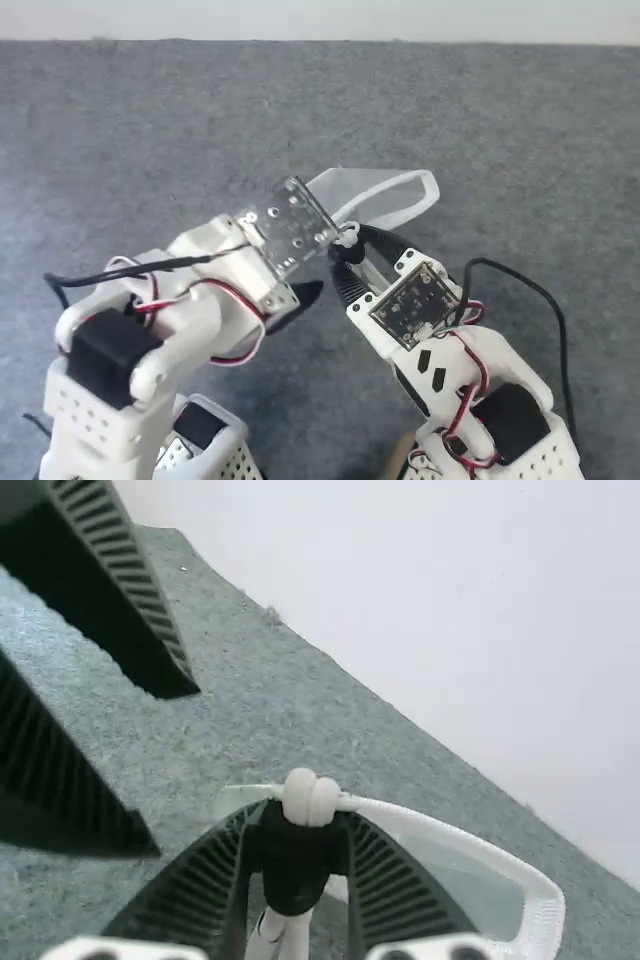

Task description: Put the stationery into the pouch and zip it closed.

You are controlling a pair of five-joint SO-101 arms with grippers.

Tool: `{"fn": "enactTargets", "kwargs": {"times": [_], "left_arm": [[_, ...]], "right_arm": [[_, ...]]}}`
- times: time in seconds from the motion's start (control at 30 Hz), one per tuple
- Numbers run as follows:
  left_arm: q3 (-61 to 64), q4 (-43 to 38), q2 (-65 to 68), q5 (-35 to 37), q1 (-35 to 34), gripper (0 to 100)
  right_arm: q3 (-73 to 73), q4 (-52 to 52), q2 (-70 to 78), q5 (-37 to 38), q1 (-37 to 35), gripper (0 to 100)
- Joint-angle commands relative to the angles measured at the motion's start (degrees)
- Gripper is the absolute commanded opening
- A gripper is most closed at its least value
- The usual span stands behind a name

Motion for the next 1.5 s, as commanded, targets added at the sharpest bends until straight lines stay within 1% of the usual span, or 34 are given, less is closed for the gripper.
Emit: {"fn": "enactTargets", "kwargs": {"times": [0.0, 0.13, 0.23, 0.33, 0.43, 0.5, 0.63, 0.83, 1.03, 1.23, 1.33, 1.47], "left_arm": [[2.33, 1.85, -1.23, 0.79, 1.93, 22], [8.22, -1.76, -3.25, 0.62, 1.67, 21], [15.6, -6.77, -12.13, 0.35, 1.67, 19], [22.73, -11.52, -22.51, -1.05, 1.23, 22], [29.76, -16.62, -27.69, -1.49, -0.88, 24], [34.07, -20.84, -28.04, -1.67, -2.64, 24], [42.77, -31.65, -28.22, -4.75, -4.48, 24], [49.19, -42.64, -28.31, -5.1, -4.13, 24], [50.95, -50.2, -28.22, -6.59, -3.87, 24], [57.01, -58.02, -28.31, -6.59, -0.7, 24], [59.65, -61.8, -28.31, -6.59, 0.26, 20], [60.0, -62.68, -28.31, -6.59, 0.18, 14]], "right_arm": [[-4.48, -0.04, -1.98, 1.23, 0.92, 0.6], [-4.48, -0.22, -1.98, 1.23, 0.92, 0.6], [-4.48, -0.22, -1.98, 1.23, 0.92, 0.6], [-4.48, -0.22, -1.63, 1.14, 0.92, 0.6], [-4.4, -0.22, -1.45, 1.14, 0.92, 0.6], [-4.4, -0.22, -1.45, 1.14, 0.66, 0.6], [-4.48, 0.13, -1.45, 1.14, 0.66, 0.6], [-4.48, 0.4, -1.36, 1.41, 0.66, 0.6], [-4.57, 1.8, -1.36, 1.58, 0.66, 0.6], [-4.57, 1.8, -1.36, 1.58, 0.57, 0.6], [-4.57, 1.8, -1.36, 1.58, 0.57, 0.6], [-4.57, 1.45, -1.36, 1.58, 0.57, 0.6]]}}
